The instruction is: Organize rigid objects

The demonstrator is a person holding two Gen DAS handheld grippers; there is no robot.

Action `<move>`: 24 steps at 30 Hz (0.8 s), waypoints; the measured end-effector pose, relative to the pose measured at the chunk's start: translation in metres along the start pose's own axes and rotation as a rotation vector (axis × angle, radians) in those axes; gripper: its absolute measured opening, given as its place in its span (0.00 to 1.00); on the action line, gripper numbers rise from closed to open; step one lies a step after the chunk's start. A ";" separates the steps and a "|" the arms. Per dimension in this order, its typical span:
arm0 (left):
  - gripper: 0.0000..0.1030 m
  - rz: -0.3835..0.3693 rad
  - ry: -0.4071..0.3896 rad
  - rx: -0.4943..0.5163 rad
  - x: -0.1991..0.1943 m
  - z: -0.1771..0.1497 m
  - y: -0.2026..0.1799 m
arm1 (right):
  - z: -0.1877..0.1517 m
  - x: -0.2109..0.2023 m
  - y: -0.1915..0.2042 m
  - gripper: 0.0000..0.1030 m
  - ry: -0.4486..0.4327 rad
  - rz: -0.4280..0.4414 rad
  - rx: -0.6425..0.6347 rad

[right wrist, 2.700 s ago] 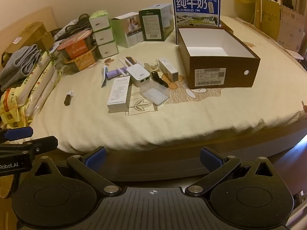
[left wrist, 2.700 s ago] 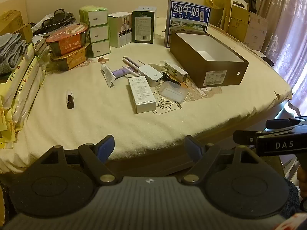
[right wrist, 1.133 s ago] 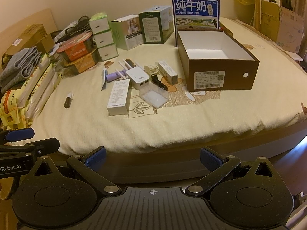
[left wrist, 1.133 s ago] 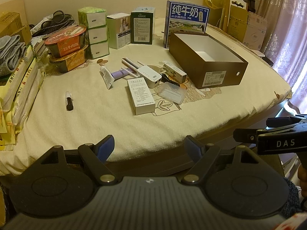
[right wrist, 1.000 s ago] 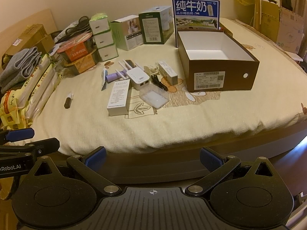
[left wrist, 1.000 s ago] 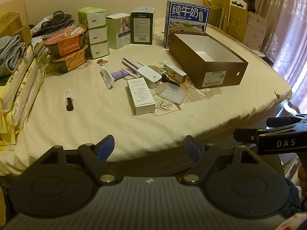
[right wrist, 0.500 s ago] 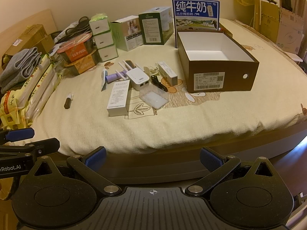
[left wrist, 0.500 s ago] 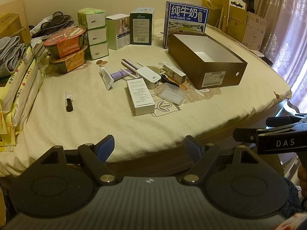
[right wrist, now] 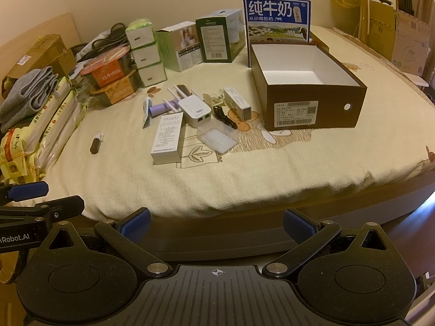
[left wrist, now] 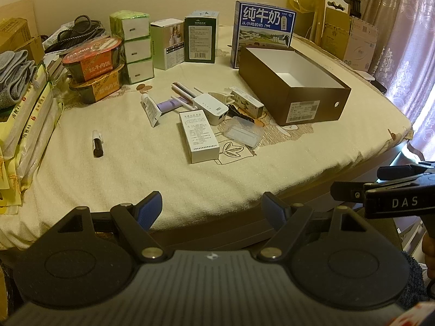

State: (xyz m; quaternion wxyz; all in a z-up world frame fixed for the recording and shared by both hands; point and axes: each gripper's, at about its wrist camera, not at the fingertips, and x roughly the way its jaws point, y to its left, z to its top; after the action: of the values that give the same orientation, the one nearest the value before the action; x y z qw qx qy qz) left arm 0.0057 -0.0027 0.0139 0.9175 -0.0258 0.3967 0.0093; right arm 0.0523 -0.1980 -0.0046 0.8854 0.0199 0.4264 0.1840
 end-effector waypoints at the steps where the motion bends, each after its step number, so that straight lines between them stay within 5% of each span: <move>1: 0.75 -0.001 0.001 -0.001 0.000 0.001 0.000 | 0.000 0.001 -0.001 0.98 0.001 0.000 0.001; 24: 0.75 0.010 0.017 -0.012 0.025 -0.002 0.015 | -0.002 0.026 -0.005 0.98 -0.002 -0.005 0.022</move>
State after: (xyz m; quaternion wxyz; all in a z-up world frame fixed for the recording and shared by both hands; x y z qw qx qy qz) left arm 0.0202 0.0119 -0.0063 0.9138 -0.0293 0.4048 0.0162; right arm 0.0671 -0.1939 -0.0267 0.8861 0.0288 0.4274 0.1768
